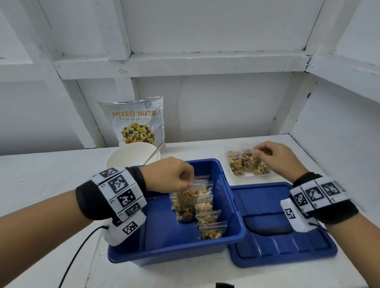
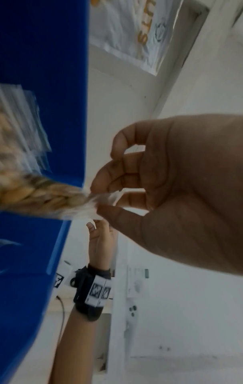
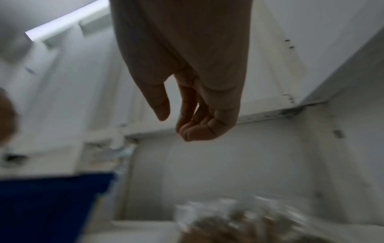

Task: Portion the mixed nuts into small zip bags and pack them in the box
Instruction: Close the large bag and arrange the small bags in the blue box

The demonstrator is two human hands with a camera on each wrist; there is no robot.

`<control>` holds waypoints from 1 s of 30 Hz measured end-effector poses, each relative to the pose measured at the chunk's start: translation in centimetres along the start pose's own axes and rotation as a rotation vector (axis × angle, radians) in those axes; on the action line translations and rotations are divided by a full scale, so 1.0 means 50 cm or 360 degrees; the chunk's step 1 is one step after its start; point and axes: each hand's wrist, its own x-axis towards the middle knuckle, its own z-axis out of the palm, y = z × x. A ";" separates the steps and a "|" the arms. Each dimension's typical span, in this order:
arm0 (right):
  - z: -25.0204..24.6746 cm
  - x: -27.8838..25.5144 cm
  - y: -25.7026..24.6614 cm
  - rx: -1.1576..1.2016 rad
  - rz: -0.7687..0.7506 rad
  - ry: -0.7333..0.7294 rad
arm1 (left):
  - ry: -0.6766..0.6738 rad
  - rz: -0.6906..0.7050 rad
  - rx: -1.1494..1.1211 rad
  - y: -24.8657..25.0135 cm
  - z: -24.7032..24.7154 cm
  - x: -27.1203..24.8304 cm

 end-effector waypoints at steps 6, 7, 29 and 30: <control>0.015 0.063 0.170 -0.0439 0.0551 -0.0031 | -0.0506 -0.0110 0.0266 0.001 0.034 0.043; 0.020 0.067 0.181 -0.0462 0.0586 -0.0040 | -0.0528 -0.0119 0.0309 0.002 0.039 0.048; -0.015 0.034 0.012 -0.0222 0.0040 0.0099 | -0.0701 -0.0293 0.0332 -0.009 0.061 0.071; -0.020 0.028 -0.009 -0.0199 -0.0025 0.0099 | -0.0702 -0.0299 0.0324 -0.010 0.058 0.070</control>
